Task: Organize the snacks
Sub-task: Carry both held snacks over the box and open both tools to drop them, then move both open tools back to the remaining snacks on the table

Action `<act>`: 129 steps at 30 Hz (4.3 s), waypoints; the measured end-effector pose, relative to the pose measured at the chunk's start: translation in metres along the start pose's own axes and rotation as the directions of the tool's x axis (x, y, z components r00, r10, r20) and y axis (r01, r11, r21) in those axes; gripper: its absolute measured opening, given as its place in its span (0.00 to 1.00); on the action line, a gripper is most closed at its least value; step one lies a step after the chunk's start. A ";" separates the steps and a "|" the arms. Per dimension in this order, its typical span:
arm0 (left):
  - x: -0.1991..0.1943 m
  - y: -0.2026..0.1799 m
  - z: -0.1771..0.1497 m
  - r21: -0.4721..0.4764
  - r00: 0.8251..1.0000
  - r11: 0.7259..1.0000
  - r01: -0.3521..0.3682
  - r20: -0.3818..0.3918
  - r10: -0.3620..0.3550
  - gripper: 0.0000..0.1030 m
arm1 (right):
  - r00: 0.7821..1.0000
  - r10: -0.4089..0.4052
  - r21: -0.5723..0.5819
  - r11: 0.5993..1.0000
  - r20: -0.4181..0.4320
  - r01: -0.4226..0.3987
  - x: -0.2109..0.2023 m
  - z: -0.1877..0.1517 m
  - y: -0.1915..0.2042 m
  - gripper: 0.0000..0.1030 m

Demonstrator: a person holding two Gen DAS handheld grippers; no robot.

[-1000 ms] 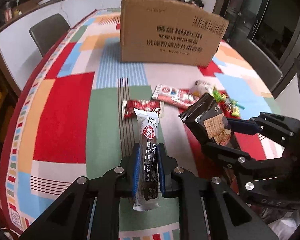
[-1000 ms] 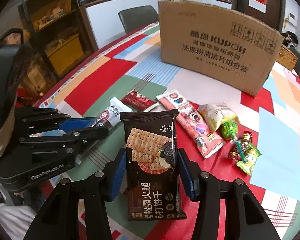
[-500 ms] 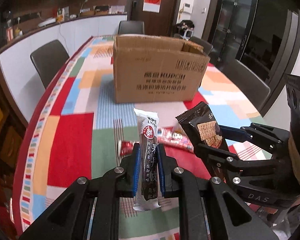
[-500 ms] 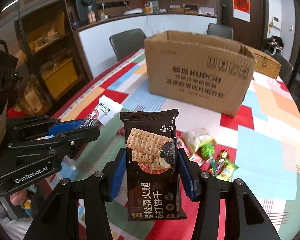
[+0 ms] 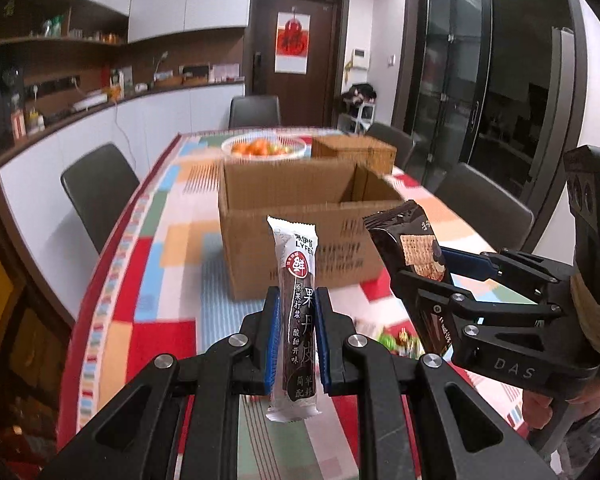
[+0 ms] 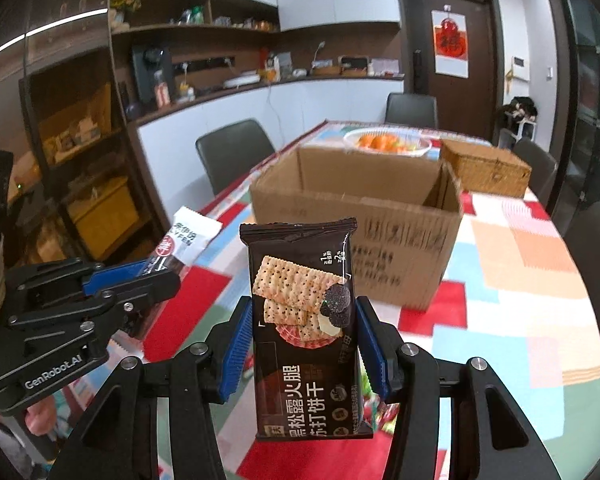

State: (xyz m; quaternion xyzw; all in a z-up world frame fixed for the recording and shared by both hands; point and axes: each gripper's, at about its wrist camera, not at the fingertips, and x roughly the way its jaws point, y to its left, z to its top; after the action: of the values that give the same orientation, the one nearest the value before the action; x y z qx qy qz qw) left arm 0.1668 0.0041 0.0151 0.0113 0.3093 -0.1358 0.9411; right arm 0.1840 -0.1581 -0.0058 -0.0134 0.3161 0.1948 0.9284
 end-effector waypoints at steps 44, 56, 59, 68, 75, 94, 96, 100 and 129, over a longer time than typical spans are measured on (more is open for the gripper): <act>0.187 0.025 0.125 -0.024 0.995 1.000 -0.019 -0.100 0.017 0.17 | 0.995 -0.094 0.093 0.992 0.040 0.090 0.132 0.136 -0.096 0.50; 0.151 0.026 0.102 -0.004 0.994 0.996 -0.092 -0.052 0.092 0.48 | 0.987 -0.155 0.122 0.980 -0.050 0.160 0.134 0.107 -0.103 0.68; 0.126 0.020 0.099 0.004 0.995 0.995 -0.104 -0.012 0.104 0.49 | 0.985 -0.172 0.120 0.978 -0.018 0.173 0.114 0.103 -0.099 0.68; 0.060 0.009 0.081 0.015 0.994 0.995 -0.094 0.065 0.092 0.53 | 0.971 -0.230 0.114 0.968 0.059 0.222 0.055 0.083 -0.078 0.68; 0.027 0.013 0.057 -0.011 0.994 0.996 -0.087 0.066 0.088 0.57 | 0.976 -0.197 0.086 0.978 0.097 0.189 0.020 0.069 -0.050 0.68; 0.008 -0.007 -0.019 0.006 0.997 0.999 -0.049 -0.059 0.049 0.59 | 0.981 -0.192 0.010 0.981 -0.013 0.192 -0.003 -0.009 -0.015 0.68; 0.012 -0.013 -0.027 0.011 0.996 1.000 -0.029 -0.082 0.030 0.59 | 0.980 -0.198 0.015 0.980 -0.024 0.198 -0.005 -0.015 -0.018 0.68; 0.019 -0.023 -0.040 0.035 0.993 0.999 -0.007 -0.116 0.011 0.59 | 0.975 -0.214 0.030 0.976 -0.051 0.216 -0.010 -0.031 -0.026 0.68; 0.111 -0.053 -0.049 0.196 0.971 0.975 0.103 -0.233 -0.056 0.58 | 0.931 -0.236 0.197 0.935 -0.279 0.296 0.033 -0.093 -0.089 0.63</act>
State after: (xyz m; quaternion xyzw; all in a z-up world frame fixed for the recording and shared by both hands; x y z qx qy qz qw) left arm 0.2103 -0.0695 -0.0857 0.1118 0.3987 -0.2025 0.8874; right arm 0.1862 -0.2428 -0.1086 0.0295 0.4469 0.0241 0.8938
